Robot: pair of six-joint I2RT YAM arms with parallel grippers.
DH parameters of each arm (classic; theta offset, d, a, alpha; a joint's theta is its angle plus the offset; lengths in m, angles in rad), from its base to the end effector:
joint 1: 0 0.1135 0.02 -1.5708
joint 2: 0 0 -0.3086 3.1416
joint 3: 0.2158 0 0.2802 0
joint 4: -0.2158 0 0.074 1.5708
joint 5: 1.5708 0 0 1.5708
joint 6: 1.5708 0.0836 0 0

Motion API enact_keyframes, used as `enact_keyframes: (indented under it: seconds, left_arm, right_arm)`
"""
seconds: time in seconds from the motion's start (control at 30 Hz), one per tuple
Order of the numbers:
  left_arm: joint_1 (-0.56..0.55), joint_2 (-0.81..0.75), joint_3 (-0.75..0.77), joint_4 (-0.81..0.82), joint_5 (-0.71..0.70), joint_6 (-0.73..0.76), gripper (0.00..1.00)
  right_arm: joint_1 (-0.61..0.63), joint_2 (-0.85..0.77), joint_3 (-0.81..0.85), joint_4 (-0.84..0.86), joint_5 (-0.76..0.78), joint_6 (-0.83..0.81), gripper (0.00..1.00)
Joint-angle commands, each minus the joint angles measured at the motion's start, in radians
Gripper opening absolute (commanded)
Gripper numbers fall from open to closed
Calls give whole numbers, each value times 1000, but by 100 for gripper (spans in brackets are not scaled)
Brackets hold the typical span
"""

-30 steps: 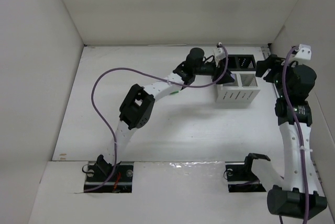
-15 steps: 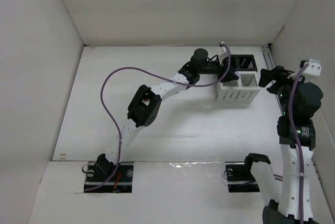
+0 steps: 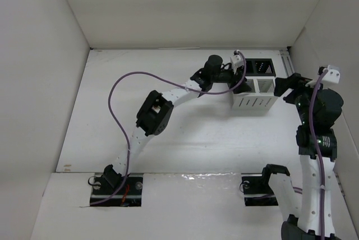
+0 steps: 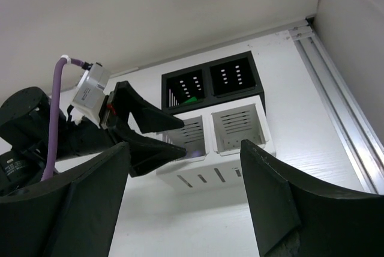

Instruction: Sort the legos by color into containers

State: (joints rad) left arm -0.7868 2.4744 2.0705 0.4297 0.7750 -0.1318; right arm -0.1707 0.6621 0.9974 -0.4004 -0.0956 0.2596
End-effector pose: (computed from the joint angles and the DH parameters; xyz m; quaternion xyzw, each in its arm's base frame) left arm 0.4326 -0.5167 0.2555 0.4641 0.5248 -0.5304 0.4774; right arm 0.1711 -0.0214 0.4397 0.1237 0.7191 0.0652 0.6807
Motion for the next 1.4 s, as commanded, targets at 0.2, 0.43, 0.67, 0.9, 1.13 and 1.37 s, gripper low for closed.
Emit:
enact_keyframes:
  seconds: [0.2, 0.43, 0.67, 0.9, 1.13, 1.37]
  left_arm:
    - [17, -107, 134, 66, -39, 17, 72]
    - [133, -290, 84, 64, -39, -72, 67]
    - [345, -681, -493, 55, -62, -22, 66]
    - [573, -870, -713, -43, -75, -32, 67]
    - [636, -959, -797, -138, -117, 75, 72]
    - [722, -968, -820, -163, -117, 77, 73]
  right_arm:
    - [-6, 57, -5, 23, -144, -8, 75]
    - [-6, 158, -37, 93, -347, -92, 69]
    - [257, 454, 82, 94, -504, -380, 68]
    - [543, 839, 317, -73, -601, -948, 74]
    - [666, 1332, 860, -414, -561, -1303, 78]
    - [675, 1665, 1303, -741, -492, -1588, 81]
